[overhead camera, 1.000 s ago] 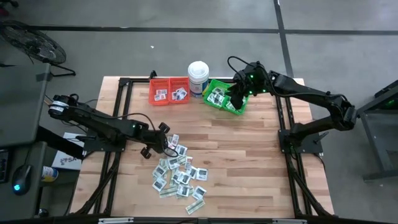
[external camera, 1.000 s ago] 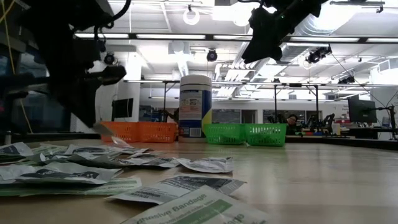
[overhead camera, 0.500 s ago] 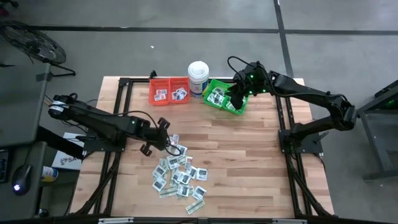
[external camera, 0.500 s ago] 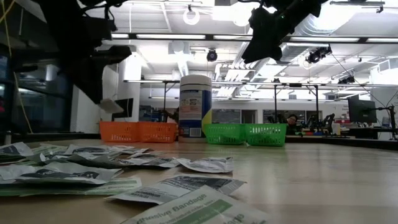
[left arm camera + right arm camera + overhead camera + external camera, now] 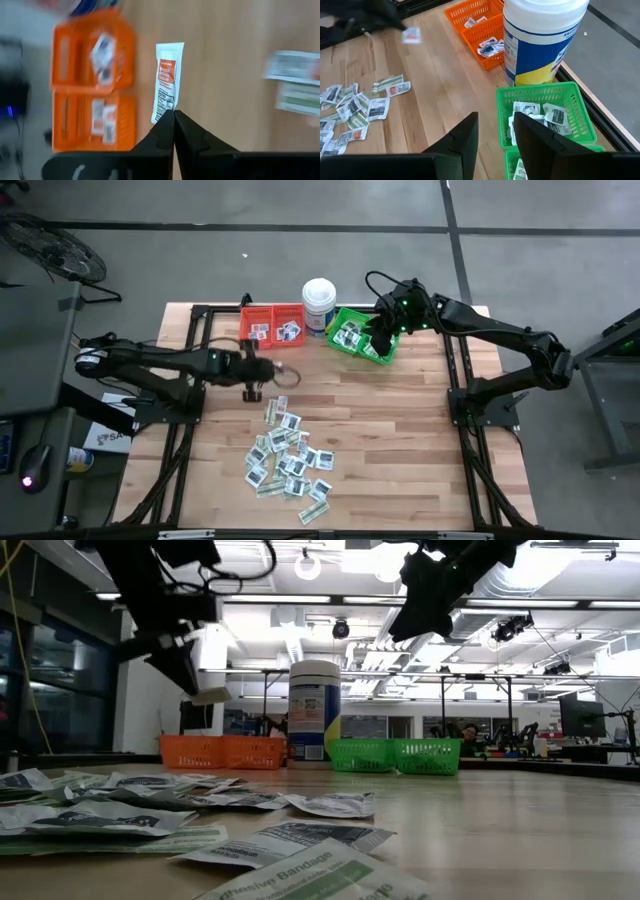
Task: Pick & Place First Aid Supplies
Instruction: Put the orange ointment pack into the left orange bin
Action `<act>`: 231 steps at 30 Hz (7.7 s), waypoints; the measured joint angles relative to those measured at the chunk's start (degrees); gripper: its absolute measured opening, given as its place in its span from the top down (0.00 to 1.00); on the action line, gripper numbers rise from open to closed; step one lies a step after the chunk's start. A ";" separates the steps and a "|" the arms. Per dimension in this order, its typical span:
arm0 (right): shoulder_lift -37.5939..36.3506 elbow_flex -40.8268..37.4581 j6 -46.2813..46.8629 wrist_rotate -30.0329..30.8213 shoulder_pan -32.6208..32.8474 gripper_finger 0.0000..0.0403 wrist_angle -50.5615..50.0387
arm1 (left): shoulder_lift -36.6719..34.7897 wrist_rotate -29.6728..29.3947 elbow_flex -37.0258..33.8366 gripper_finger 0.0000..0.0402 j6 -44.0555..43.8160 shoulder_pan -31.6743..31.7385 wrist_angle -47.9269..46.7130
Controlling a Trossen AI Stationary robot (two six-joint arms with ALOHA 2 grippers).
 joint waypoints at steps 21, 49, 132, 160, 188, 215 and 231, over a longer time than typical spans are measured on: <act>0.00 0.00 0.00 -0.44 0.02 0.71 0.02 | 1.96 15.23 -0.02 1.00 6.89 32.84 7.91; 0.00 0.00 0.00 -0.59 0.00 0.71 -1.50 | 6.69 27.75 -0.04 0.81 14.85 45.44 9.85; 0.00 -0.02 1.51 -0.15 0.02 0.71 -2.16 | 29.64 28.90 0.31 0.82 4.83 0.42 18.43; 0.00 -0.02 1.29 -1.49 0.04 0.71 -2.60 | 17.13 30.03 -0.42 1.00 1.55 0.44 8.45; 0.00 -0.02 -0.04 -1.23 0.02 0.71 -2.56 | -0.13 23.50 -0.11 1.00 10.20 31.17 3.34; 0.00 -0.02 0.01 -0.76 0.02 0.71 -2.12 | 12.54 27.04 -0.09 1.00 -8.05 47.69 15.84; 0.00 -0.13 0.28 -0.77 0.02 0.71 -2.32 | 12.50 27.43 -0.09 0.73 -9.02 47.69 15.76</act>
